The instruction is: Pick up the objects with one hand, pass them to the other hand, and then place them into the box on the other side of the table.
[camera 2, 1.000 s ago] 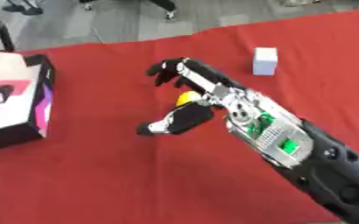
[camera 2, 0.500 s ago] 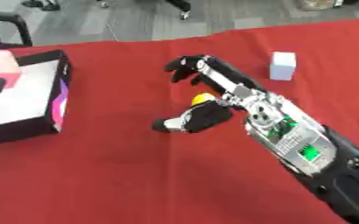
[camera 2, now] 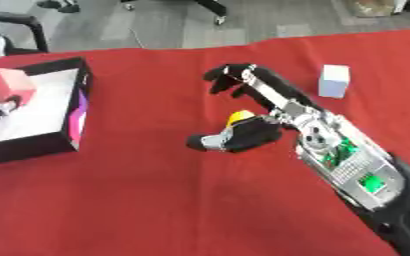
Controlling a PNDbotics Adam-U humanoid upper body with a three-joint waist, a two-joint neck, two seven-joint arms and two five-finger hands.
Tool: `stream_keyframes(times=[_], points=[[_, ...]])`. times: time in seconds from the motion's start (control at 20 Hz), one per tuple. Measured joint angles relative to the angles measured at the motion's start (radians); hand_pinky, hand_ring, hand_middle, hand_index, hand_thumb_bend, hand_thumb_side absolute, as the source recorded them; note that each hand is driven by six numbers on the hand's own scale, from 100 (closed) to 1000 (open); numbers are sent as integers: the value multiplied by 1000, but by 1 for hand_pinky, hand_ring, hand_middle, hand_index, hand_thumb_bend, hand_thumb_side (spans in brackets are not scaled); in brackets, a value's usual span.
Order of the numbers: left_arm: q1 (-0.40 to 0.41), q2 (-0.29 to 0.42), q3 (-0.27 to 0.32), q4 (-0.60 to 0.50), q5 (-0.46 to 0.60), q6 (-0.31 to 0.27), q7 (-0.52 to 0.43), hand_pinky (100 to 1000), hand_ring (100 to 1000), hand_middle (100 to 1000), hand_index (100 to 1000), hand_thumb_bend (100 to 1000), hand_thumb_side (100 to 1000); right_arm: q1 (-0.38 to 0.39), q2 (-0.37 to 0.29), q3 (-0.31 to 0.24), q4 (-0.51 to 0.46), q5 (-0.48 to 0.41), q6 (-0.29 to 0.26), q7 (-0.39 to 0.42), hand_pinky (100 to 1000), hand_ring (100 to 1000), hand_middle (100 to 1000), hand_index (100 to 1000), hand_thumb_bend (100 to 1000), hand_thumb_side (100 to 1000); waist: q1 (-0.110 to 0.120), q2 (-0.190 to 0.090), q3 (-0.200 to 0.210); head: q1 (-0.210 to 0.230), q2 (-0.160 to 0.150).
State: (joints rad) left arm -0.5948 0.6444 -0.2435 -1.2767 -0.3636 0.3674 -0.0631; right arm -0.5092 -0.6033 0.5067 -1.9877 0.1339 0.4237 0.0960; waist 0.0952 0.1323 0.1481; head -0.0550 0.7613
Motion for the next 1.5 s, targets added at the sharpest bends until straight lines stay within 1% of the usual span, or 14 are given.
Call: stream_keyframes(times=[0.1,0.15,0.2,0.25,0.3,0.45,0.55,0.75,0.85,0.9,0.95,1.05,1.25,1.5], points=[[-12,-10,0,35,-18,-12,-9,814,721,690,781,496,373,0,0,0,0,-3,0,-2,776,817,665,822,677,309,-2,0,-3,0,0],[-17,-15,0,52,-30,-18,-15,820,738,708,797,516,392,0,0,0,0,-5,1,-3,776,817,665,822,677,309,-2,0,-4,0,0],[-22,-20,1,67,-43,-24,-20,833,757,730,816,558,420,0,0,-1,0,-7,1,-4,776,817,665,822,677,308,-2,0,-5,0,0],[-24,-24,2,80,-56,-28,-25,838,763,737,824,579,442,0,0,-1,0,-7,0,-6,776,817,665,822,679,306,-2,0,-5,0,-1],[-26,-27,5,92,-68,-31,-29,841,767,725,815,612,465,0,0,-3,0,-8,0,-7,776,817,664,822,683,301,-2,0,-5,0,-1],[-29,-31,13,120,-98,-32,-36,841,768,723,814,627,473,1,0,-6,0,-10,-1,-9,775,815,662,822,690,293,-2,0,-5,-2,-1],[-30,-31,16,128,-112,-31,-39,840,767,724,819,626,462,1,0,-6,0,-12,-2,-9,775,814,660,822,695,288,-2,0,-5,-4,-1],[-30,-31,24,131,-119,-29,-37,835,758,717,819,605,450,7,0,-12,0,-16,-4,-12,775,814,658,822,698,284,-2,0,-5,-10,-1],[-30,-31,25,127,-118,-29,-32,825,742,706,812,548,421,8,0,-17,0,-17,-5,-17,776,814,659,822,696,286,-2,0,-6,-13,-1],[-29,-31,28,123,-116,-29,-27,825,738,711,809,502,409,8,0,-20,0,-18,-5,-21,777,814,660,823,696,286,-2,0,-6,-17,-1],[-29,-31,31,116,-111,-28,-18,831,741,738,802,461,403,9,-1,-25,0,-19,-7,-24,778,815,661,823,695,287,-2,0,-6,-22,-1],[-23,-31,39,86,-93,-27,8,832,728,745,789,412,412,10,-11,-35,0,-23,-13,-33,781,816,667,826,691,288,-3,0,-6,-36,0],[10,-31,55,-16,-16,-23,67,815,693,729,777,349,459,25,-65,-69,0,-36,-26,-50,793,835,709,834,679,282,-8,0,-10,-61,2],[65,-30,78,-171,118,-30,146,795,657,701,772,299,480,57,-157,-140,0,-103,-36,-43,806,858,745,842,666,281,-9,0,-11,-82,2]])
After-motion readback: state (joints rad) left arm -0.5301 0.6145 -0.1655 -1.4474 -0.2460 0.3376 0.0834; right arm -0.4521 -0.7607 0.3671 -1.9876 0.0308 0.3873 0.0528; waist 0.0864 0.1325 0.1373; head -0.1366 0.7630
